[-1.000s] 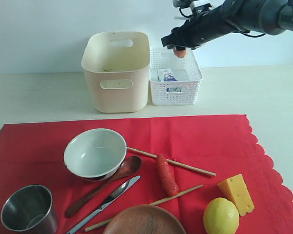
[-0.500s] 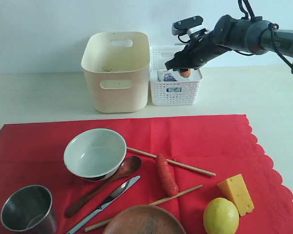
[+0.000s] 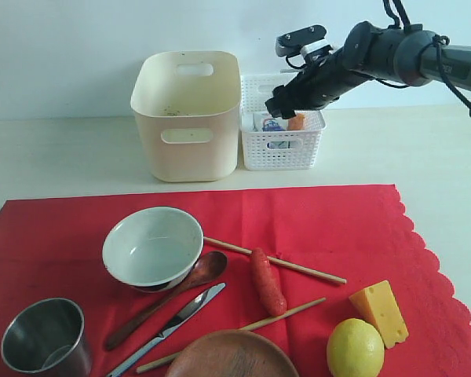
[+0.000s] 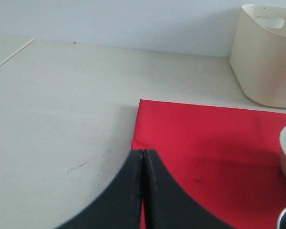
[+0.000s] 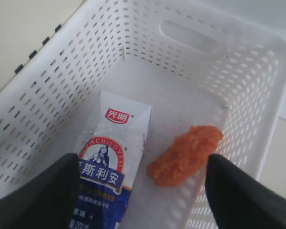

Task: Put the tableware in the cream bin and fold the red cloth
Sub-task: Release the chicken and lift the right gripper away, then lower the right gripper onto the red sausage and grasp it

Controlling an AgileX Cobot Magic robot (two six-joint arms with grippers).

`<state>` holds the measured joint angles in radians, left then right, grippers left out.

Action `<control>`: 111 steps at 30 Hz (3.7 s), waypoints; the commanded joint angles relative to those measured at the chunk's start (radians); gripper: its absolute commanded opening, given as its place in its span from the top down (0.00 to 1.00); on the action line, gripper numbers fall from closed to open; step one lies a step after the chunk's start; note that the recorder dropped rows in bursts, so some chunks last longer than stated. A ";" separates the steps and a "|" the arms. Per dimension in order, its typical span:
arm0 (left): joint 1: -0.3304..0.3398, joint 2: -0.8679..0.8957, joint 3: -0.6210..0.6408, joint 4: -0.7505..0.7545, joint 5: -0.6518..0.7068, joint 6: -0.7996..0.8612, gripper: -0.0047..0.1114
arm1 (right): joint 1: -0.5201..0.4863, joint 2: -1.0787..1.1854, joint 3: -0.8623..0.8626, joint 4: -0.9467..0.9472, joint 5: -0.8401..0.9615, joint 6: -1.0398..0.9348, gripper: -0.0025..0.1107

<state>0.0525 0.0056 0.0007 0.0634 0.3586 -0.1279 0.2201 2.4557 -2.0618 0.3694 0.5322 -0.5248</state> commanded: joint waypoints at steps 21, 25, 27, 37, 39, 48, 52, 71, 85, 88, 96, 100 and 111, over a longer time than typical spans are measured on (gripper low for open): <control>-0.005 -0.006 -0.001 0.006 -0.006 0.000 0.95 | -0.001 -0.289 0.025 -0.013 0.499 0.156 0.38; -0.005 -0.006 -0.001 0.006 -0.006 0.000 0.95 | -0.001 -0.349 0.118 -0.016 0.493 0.171 0.38; -0.005 -0.006 -0.001 0.006 -0.006 0.000 0.95 | -0.001 -0.386 0.177 -0.016 0.475 0.172 0.38; -0.005 -0.006 -0.001 0.006 -0.006 0.000 0.95 | 0.001 -0.571 0.451 -0.016 0.405 0.172 0.41; -0.005 -0.006 -0.001 0.006 -0.006 0.000 0.95 | 0.001 -0.612 0.504 -0.016 0.391 0.172 0.41; -0.005 -0.006 -0.001 0.006 -0.006 0.000 0.95 | 0.001 -0.774 0.708 -0.004 0.306 0.168 0.41; -0.005 -0.006 -0.001 0.006 -0.006 0.000 0.95 | 0.029 -0.814 0.783 -0.012 0.255 0.170 0.41; -0.005 -0.006 -0.001 0.006 -0.006 0.000 0.95 | 0.233 -0.793 0.827 -0.174 0.272 0.215 0.41; -0.005 -0.006 -0.001 0.006 -0.006 0.000 0.95 | 0.233 -0.627 0.829 -0.169 0.337 0.227 0.41; -0.005 -0.006 -0.001 0.006 -0.006 0.000 0.95 | 0.233 -0.604 0.829 -0.169 0.340 0.242 0.41; -0.005 -0.006 -0.001 0.006 -0.006 0.000 0.95 | 0.233 -0.562 0.829 -0.169 0.366 0.267 0.41; -0.005 -0.006 -0.001 0.006 -0.006 0.000 0.95 | 0.233 -0.526 0.829 -0.157 0.370 0.267 0.41; -0.005 -0.006 -0.001 0.006 -0.006 0.000 0.95 | 0.328 -0.517 0.827 -0.026 0.358 0.187 0.41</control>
<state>0.0525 0.0056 0.0007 0.0634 0.3586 -0.1279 0.5121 1.9369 -1.2353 0.3516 0.9022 -0.3247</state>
